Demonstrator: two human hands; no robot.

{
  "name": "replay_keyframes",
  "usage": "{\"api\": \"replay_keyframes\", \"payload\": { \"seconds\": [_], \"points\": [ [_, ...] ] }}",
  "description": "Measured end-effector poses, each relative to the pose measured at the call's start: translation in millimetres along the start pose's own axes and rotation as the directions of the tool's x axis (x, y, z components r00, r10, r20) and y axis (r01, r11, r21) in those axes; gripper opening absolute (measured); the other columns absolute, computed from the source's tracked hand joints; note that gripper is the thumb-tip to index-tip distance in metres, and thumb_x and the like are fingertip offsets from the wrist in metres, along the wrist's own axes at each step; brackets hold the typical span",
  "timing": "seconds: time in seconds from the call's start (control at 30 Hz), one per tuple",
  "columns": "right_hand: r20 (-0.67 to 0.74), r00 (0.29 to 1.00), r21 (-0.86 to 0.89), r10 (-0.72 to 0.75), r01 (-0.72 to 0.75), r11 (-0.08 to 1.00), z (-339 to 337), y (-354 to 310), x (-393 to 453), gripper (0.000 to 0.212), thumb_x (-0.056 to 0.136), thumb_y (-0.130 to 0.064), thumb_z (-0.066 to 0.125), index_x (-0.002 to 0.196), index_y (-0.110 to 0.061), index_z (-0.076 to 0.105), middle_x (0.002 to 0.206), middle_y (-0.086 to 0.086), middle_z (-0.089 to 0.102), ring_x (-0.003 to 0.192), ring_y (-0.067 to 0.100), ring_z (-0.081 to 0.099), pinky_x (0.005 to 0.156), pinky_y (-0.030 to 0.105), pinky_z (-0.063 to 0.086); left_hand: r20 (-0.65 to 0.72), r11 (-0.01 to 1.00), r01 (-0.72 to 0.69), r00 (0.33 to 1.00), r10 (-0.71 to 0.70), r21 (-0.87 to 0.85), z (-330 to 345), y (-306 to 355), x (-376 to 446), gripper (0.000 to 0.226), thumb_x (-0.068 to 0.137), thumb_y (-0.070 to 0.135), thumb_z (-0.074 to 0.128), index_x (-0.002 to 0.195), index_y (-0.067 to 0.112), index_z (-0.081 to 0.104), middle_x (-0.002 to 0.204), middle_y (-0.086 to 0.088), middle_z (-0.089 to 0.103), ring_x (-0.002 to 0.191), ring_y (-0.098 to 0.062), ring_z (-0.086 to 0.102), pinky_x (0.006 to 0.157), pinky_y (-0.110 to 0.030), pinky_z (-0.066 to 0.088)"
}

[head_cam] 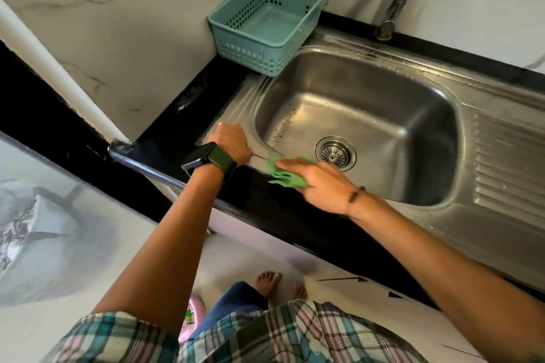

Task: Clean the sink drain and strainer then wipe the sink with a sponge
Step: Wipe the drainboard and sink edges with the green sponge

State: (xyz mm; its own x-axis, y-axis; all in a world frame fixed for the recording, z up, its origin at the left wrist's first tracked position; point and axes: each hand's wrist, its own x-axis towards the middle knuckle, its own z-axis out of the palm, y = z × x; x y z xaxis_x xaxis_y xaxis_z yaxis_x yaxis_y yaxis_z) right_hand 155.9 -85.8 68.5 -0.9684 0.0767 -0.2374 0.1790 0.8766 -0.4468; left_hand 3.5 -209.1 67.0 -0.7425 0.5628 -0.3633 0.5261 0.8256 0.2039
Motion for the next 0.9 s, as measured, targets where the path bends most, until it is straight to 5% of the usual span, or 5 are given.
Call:
{"api": "replay_keyframes", "payload": {
  "seconds": [0.13, 0.3, 0.47, 0.6, 0.9],
  "points": [
    [-0.025, 0.999, -0.002, -0.042, 0.042, 0.999, 10.8, -31.2, 45.4, 0.05, 0.09, -0.011, 0.045, 0.137, -0.028, 0.04, 0.144, 0.004, 0.043, 0.128, 0.028, 0.043, 0.104, 0.034, 0.036, -0.066, 1.0, 0.0, 0.998, 0.001, 0.018, -4.0, 2.3, -5.1, 0.03, 0.088, 0.013, 0.052, 0.114, 0.004, 0.065, 0.122, -0.021, 0.06, 0.107, -0.038, 0.058, 0.089, -0.04, 0.05],
    [0.01, 1.0, 0.055, -0.024, 0.024, 0.998, -1.0, 16.9, -14.6, 0.07, 0.079, 0.008, 0.041, 0.132, -0.039, 0.044, 0.147, -0.008, 0.04, 0.126, 0.02, 0.047, 0.102, 0.026, 0.039, -0.044, 1.0, -0.026, 0.999, 0.026, -0.001, -9.4, 0.9, -4.3, 0.025, 0.085, 0.009, 0.055, 0.106, 0.005, 0.069, 0.111, -0.018, 0.066, 0.1, -0.036, 0.061, 0.084, -0.038, 0.05],
    [0.05, 0.996, 0.21, 0.078, -0.087, 0.974, -18.9, 78.2, -102.1, 0.071, 0.083, 0.011, 0.051, 0.125, -0.045, 0.041, 0.138, -0.02, 0.041, 0.137, 0.007, 0.032, 0.118, 0.028, 0.02, -0.01, 0.999, 0.01, 1.0, -0.009, 0.042, -10.7, 9.1, -5.3, 0.026, 0.088, 0.014, 0.055, 0.107, 0.003, 0.067, 0.112, -0.017, 0.065, 0.1, -0.033, 0.061, 0.082, -0.036, 0.05],
    [0.008, 0.997, 0.206, 0.083, -0.083, 0.975, -14.3, 63.4, -84.0, 0.059, 0.085, 0.004, 0.052, 0.129, -0.034, 0.049, 0.14, -0.011, 0.046, 0.135, 0.012, 0.038, 0.116, 0.028, 0.023, 0.049, 0.997, -0.07, 0.996, 0.069, 0.022, -3.8, 37.4, -11.1, 0.028, 0.087, 0.019, 0.058, 0.111, 0.007, 0.065, 0.118, -0.013, 0.063, 0.107, -0.028, 0.059, 0.092, -0.036, 0.049],
    [-0.05, 0.998, 0.099, 0.028, -0.023, 0.995, 7.2, -0.6, 4.6, 0.042, 0.088, -0.012, 0.044, 0.126, -0.027, 0.051, 0.135, 0.006, 0.052, 0.12, 0.029, 0.051, 0.09, 0.034, 0.045, -0.063, 0.971, -0.132, 0.991, 0.122, -0.199, -3.3, 70.0, -19.2, 0.051, 0.086, 0.0, 0.043, 0.135, 0.013, 0.046, 0.139, -0.012, 0.049, 0.128, -0.028, 0.046, 0.103, -0.031, 0.037]
  ]
}}
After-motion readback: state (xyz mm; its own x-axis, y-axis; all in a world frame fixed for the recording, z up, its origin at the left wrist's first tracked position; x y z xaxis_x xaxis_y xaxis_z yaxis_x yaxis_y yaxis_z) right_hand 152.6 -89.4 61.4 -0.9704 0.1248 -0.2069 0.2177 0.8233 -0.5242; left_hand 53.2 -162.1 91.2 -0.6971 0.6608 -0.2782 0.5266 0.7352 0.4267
